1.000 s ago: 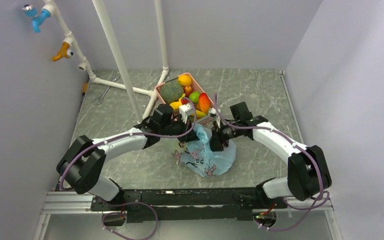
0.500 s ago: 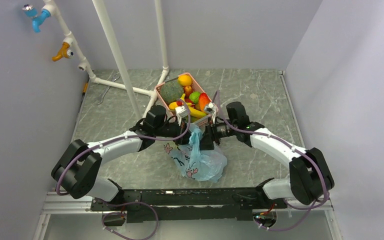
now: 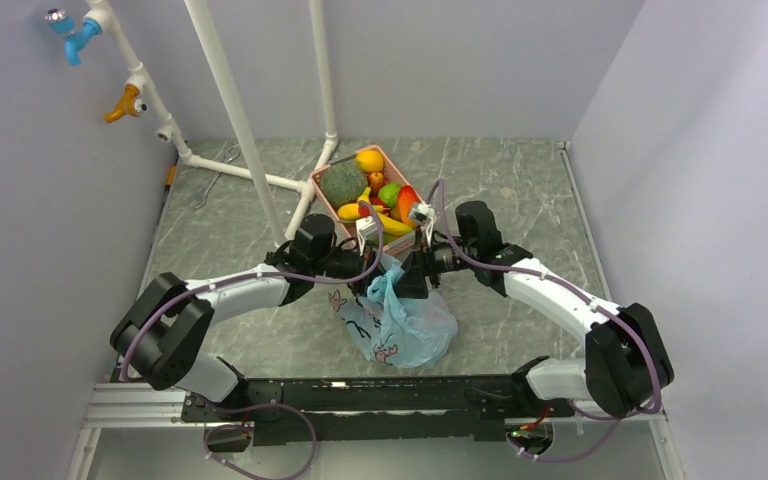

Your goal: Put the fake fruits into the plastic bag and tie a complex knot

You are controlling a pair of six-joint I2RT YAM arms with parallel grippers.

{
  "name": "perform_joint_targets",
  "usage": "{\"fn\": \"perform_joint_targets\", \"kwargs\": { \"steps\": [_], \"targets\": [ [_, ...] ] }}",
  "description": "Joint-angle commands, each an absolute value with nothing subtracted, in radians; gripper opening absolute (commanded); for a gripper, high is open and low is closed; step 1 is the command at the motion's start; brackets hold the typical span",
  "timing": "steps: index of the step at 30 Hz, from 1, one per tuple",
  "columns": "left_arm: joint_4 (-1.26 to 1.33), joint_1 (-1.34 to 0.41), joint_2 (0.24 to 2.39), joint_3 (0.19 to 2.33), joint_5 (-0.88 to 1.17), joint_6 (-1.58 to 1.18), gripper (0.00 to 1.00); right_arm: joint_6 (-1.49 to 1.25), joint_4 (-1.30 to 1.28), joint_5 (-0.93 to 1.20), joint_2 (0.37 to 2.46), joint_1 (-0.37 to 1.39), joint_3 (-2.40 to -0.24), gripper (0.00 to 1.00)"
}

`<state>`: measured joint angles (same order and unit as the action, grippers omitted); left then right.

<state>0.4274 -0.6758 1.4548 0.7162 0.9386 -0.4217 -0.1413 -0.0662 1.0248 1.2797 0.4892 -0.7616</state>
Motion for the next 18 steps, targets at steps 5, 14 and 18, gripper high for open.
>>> {"fn": "perform_joint_targets", "kwargs": {
  "steps": [5, 14, 18],
  "targets": [
    [0.648, -0.685, 1.534, 0.709, 0.988, -0.603, 0.0, -0.236, 0.136, 0.938, 1.276, 0.565, -0.794, 0.66],
    [0.609, -0.672, 1.488, 0.677, 0.986, -0.555, 0.0, 0.062, -0.398, 1.045, 1.137, 0.349, -0.881, 0.86],
    [0.613, -0.671, 1.489, 0.68, 0.986, -0.549, 0.0, 0.101, -0.512, 1.066, 1.1, 0.261, -0.909, 0.83]
  ]
}}
